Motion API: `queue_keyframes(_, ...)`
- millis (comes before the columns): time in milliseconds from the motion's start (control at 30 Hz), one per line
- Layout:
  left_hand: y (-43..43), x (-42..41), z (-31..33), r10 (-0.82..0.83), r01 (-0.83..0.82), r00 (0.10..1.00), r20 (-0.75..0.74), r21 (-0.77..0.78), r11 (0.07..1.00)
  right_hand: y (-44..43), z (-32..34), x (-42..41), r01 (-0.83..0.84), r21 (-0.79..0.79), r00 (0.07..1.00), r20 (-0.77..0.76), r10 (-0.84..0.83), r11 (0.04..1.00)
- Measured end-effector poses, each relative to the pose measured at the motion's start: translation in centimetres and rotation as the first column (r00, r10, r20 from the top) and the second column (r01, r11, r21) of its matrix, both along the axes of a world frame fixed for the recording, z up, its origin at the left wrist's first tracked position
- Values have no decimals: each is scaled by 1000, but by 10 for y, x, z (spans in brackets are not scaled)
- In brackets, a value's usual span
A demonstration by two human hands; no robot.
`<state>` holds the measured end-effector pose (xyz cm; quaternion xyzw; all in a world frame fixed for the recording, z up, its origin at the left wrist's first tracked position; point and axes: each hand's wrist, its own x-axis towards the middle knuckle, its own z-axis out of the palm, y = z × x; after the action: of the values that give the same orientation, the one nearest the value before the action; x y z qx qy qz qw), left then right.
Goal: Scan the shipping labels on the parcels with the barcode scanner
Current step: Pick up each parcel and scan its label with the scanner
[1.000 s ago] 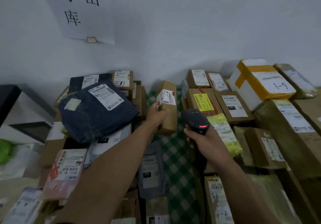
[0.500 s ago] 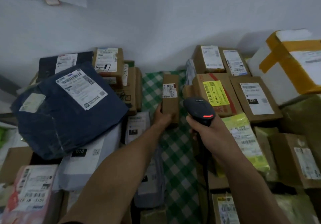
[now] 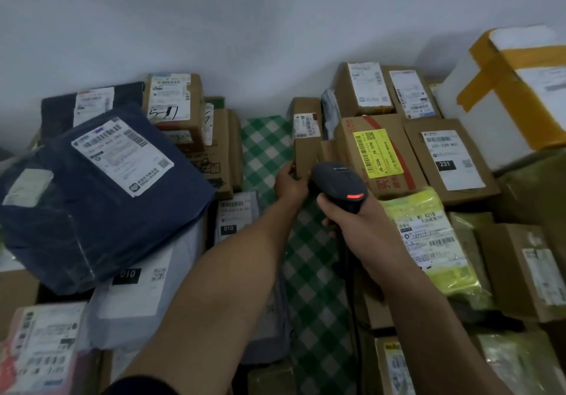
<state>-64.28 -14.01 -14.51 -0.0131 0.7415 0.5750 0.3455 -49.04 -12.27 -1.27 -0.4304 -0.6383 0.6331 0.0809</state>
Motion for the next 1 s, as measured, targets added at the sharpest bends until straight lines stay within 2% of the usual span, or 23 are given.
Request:
queue_keyframes(100, 3, -2, -15, -81, 80, 996, 39, 28, 996, 0, 2, 4, -10, 7, 1000, -21, 11, 1000)
queue_keyframes(200, -21, 21, 8, -43, 44, 999, -12, 13, 999, -4, 5, 8, -29, 20, 999, -30, 29, 999)
queue_keyframes(233, -32, 31, 10, 4, -5, 1000, -24, -14, 1000, -6, 8, 10, -36, 27, 999, -26, 37, 999)
queue_keyframes(300, -58, 48, 3, 60, -78, 986, -157, -109, 991, -13, 14, 14, -33, 32, 999, -37, 34, 999)
queue_keyframes(333, -72, 55, -1, 39, -91, 967, -252, -198, 976, -17, 16, 16, -29, 28, 998, -50, 30, 999)
queue_keyframes(400, -99, 61, -11, -5, -123, 940, -342, -352, 928, -24, 18, 22, -43, 5, 997, -62, 43, 999)
queue_keyframes(533, -135, 60, -20, 77, -251, 925, -372, -448, 858, -38, 15, 32, -86, -64, 994, -78, 81, 994)
queue_keyframes(633, -144, 57, -24, 41, -203, 947, -319, -494, 846, -46, 9, 36, -85, -65, 995, -62, 81, 994)
queue_keyframes(733, -147, 51, -56, -3, -107, 973, -231, -461, 881, -52, 0, 38, -60, -81, 996, -69, 55, 995)
queue_keyframes(833, -143, 46, -105, 30, -126, 976, -217, -442, 888, -54, -3, 39, -45, -80, 996, -76, 39, 996)
queue_keyframes(933, -136, 61, -54, 76, -137, 981, -179, -359, 923, -53, -6, 41, -31, -67, 996, -82, 25, 997)
queue_keyframes(1000, -134, 70, -29, 97, -155, 974, -207, -285, 946, -53, -4, 42, -22, -57, 995, -94, 16, 998)
